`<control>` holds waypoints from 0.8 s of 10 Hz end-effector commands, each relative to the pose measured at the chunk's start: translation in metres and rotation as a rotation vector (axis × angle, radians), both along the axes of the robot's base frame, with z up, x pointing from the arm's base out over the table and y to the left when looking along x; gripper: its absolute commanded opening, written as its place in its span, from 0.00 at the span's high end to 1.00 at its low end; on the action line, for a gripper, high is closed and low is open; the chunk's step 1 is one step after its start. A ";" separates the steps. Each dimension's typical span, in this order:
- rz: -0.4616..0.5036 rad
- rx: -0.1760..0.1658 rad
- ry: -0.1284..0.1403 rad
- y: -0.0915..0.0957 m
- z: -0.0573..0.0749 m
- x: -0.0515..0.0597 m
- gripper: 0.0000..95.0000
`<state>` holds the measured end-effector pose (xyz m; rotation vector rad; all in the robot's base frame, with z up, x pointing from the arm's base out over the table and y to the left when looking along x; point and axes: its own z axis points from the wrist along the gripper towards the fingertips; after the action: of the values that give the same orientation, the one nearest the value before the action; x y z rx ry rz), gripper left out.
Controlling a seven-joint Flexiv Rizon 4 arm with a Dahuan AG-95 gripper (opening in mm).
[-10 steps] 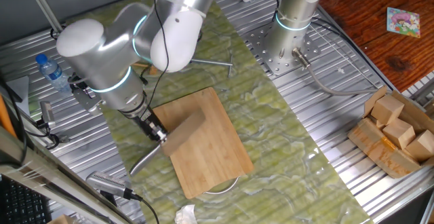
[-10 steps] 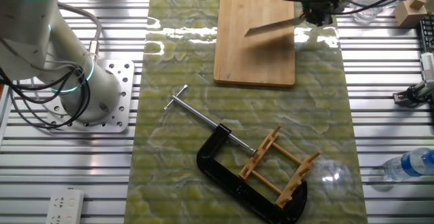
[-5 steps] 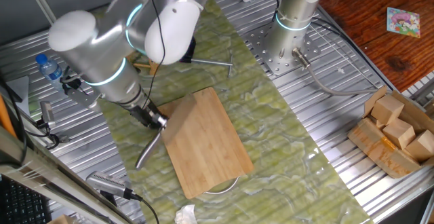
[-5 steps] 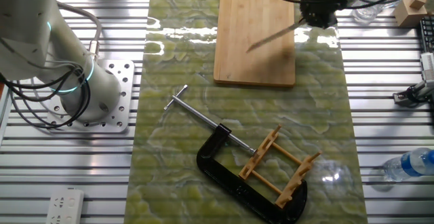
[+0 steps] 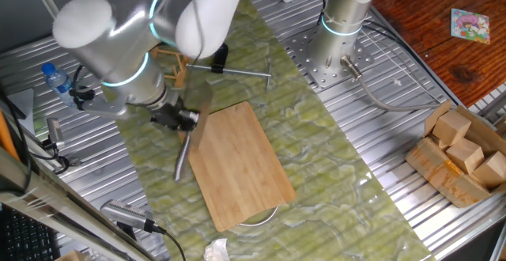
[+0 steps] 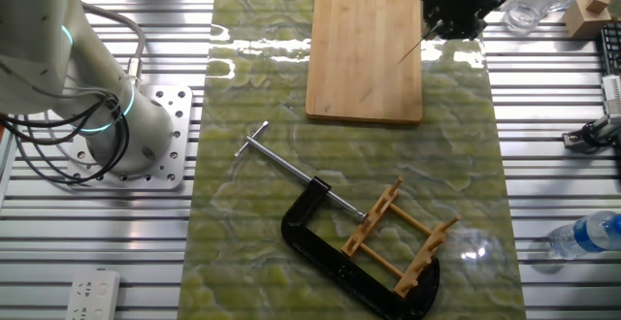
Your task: Put the knife on the knife rack
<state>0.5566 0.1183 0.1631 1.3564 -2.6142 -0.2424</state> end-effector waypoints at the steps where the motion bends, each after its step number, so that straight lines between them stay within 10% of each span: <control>1: 0.314 -0.030 -0.019 -0.025 0.011 -0.027 1.00; 8: 0.294 -0.061 -0.011 -0.013 0.008 -0.016 1.00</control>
<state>0.5415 0.1060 0.1713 1.7505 -2.3342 -0.1145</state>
